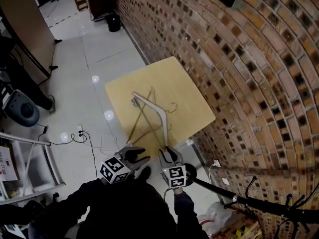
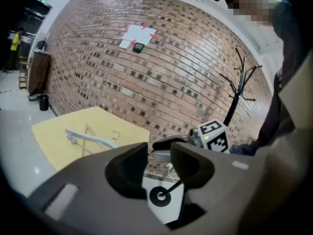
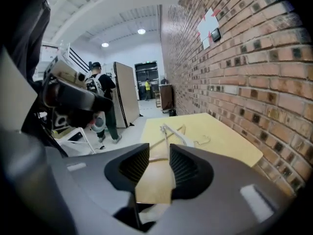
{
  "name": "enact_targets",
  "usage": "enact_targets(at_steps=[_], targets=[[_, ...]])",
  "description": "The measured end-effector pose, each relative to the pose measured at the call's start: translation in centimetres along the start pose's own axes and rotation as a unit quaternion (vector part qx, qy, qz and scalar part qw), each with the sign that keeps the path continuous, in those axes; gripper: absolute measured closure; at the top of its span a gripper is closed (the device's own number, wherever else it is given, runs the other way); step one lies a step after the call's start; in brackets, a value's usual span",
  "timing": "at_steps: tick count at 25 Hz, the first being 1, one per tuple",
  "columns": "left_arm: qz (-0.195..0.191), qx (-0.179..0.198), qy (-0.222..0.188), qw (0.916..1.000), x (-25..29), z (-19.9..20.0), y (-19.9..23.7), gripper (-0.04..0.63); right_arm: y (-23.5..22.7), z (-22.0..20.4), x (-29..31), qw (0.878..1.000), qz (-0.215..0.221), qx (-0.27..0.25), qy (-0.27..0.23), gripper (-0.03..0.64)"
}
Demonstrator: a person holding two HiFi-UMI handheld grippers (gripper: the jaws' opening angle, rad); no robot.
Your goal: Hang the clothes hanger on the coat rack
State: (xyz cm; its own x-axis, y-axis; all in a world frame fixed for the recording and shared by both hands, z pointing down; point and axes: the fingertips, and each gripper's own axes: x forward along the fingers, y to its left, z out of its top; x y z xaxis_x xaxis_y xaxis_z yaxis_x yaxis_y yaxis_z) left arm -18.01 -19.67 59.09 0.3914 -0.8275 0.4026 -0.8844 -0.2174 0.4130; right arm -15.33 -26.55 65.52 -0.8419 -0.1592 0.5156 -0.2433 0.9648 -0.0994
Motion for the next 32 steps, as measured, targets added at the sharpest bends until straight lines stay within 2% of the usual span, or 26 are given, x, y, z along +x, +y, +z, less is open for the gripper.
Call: enact_targets(at_steps=[4,8,12,15,18,22,26,28,32], targets=[[-0.020,0.012,0.003,0.9997,0.4,1.6,1.8,0.442,-4.2,-2.5,5.4,0.997,-0.034,-0.010,0.065,0.488],[-0.026,0.022,0.006,0.9994,-0.5,2.8,4.3,0.442,-8.0,-6.9,11.0,0.986,-0.059,-0.019,0.153,0.472],[-0.014,0.004,0.003,0.9999,-1.8,2.9,7.3,0.442,-9.0,-9.2,13.6,0.976,-0.057,-0.027,0.209,0.463],[0.001,-0.014,-0.001,0.9999,-2.9,2.9,9.7,0.443,-9.6,-10.2,14.9,0.964,-0.081,-0.049,0.247,0.462],[0.001,-0.018,-0.004,0.9998,-3.1,3.4,11.0,0.443,-10.2,-11.8,15.4,0.956,-0.092,-0.024,0.279,0.463],[-0.006,-0.017,-0.002,0.9998,-3.0,3.7,12.1,0.445,-9.9,-12.5,15.4,0.956,-0.090,0.037,0.276,0.482],[-0.021,-0.015,0.002,0.9997,-2.8,3.7,12.5,0.445,-10.7,-13.1,15.1,0.946,-0.103,0.108,0.287,0.506],[-0.029,-0.011,0.003,0.9995,-2.9,3.9,12.5,0.445,-10.7,-12.7,14.6,0.944,-0.112,0.120,0.285,0.509],[-0.044,-0.003,0.005,0.9990,-3.1,4.0,12.8,0.446,-10.8,-9.8,13.2,0.955,-0.133,0.108,0.243,0.508]])
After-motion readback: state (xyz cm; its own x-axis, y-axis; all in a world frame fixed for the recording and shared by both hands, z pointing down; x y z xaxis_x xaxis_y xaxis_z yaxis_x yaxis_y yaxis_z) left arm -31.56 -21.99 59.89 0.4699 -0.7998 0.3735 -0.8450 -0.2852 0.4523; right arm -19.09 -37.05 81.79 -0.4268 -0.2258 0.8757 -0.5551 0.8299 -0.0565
